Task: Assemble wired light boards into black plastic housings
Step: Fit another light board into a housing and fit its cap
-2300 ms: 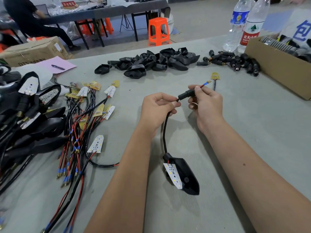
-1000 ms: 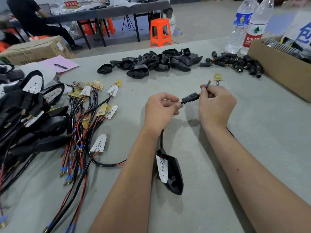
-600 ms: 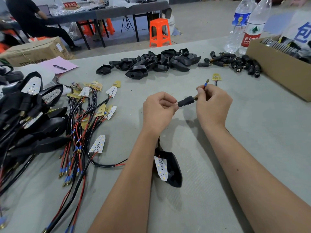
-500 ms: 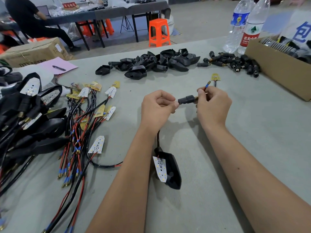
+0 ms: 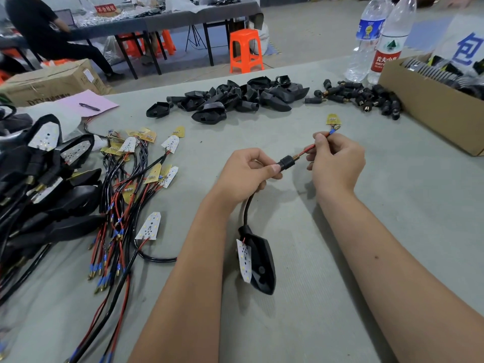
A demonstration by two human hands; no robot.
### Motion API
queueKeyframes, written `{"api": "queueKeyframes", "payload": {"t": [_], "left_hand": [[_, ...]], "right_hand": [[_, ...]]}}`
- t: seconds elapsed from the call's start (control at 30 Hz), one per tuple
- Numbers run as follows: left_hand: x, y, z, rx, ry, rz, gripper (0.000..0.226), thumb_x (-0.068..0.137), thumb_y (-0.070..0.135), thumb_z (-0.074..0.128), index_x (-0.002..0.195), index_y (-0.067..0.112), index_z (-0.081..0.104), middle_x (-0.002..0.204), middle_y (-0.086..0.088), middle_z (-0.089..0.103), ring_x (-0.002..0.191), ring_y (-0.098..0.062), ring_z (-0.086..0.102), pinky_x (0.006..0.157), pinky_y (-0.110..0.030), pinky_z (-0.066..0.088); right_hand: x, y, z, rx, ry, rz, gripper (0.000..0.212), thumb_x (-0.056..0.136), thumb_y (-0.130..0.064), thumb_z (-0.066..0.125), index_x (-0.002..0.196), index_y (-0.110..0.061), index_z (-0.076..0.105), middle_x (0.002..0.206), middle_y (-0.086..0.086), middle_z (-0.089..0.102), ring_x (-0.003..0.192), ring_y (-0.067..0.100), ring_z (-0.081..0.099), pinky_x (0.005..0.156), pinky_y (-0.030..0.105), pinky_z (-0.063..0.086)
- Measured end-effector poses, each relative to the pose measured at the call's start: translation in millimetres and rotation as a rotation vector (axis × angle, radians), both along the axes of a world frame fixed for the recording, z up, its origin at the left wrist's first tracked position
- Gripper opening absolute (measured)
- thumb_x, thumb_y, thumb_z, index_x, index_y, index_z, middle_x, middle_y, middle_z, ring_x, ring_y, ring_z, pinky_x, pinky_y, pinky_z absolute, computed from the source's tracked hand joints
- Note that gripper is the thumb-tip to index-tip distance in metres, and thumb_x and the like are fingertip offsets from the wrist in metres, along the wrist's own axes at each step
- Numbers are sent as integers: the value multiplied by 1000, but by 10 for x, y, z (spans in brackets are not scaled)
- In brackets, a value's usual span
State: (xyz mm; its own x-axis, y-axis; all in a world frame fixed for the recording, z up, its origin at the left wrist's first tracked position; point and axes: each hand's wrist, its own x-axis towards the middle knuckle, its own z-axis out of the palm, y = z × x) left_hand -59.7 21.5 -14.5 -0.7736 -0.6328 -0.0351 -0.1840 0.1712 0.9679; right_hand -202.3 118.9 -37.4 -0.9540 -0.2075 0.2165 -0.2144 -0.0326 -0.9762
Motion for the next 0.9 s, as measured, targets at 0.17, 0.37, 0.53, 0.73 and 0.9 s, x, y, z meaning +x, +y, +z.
{"api": "queueKeyframes", "payload": {"t": [0.17, 0.37, 0.53, 0.73, 0.9], "left_hand": [[48, -6, 27, 63, 42, 1, 8, 95, 8, 70, 89, 4, 67, 88, -13, 78, 54, -11, 59, 49, -16, 44], [-14, 19, -4, 87, 120, 100, 7, 95, 13, 71, 91, 9, 68, 89, -6, 79, 62, -10, 63, 56, -18, 47], [5, -3, -3, 140, 120, 58, 7, 94, 8, 72, 89, 6, 67, 86, -10, 78, 65, -15, 65, 63, -23, 55], [84, -66, 7, 228, 84, -11, 11, 92, 3, 73, 84, 5, 66, 82, -15, 74, 66, -22, 68, 63, -26, 59], [96, -85, 9, 252, 125, 62, 11, 93, 2, 71, 83, 4, 65, 84, -16, 73, 61, -23, 65, 58, -28, 54]], "right_hand": [[-16, -19, 23, -200, -174, 17, 16, 100, -13, 60, 90, -13, 72, 71, 7, 70, 55, 14, 61, 55, 27, 52], [79, -57, 48, -188, -281, 413, 10, 96, -15, 71, 92, -7, 76, 76, 6, 73, 63, 14, 63, 57, 22, 51], [60, -25, 80, -229, -326, 393, 12, 97, -13, 70, 86, -11, 74, 78, 4, 73, 64, 13, 64, 55, 23, 50], [37, -41, 62, -382, -390, 225, 20, 109, -12, 44, 90, -15, 48, 73, 12, 76, 52, 18, 62, 50, 24, 50], [27, -60, 63, -420, -467, 295, 16, 110, -20, 48, 97, -12, 51, 79, 13, 77, 57, 16, 63, 52, 23, 50]]}}
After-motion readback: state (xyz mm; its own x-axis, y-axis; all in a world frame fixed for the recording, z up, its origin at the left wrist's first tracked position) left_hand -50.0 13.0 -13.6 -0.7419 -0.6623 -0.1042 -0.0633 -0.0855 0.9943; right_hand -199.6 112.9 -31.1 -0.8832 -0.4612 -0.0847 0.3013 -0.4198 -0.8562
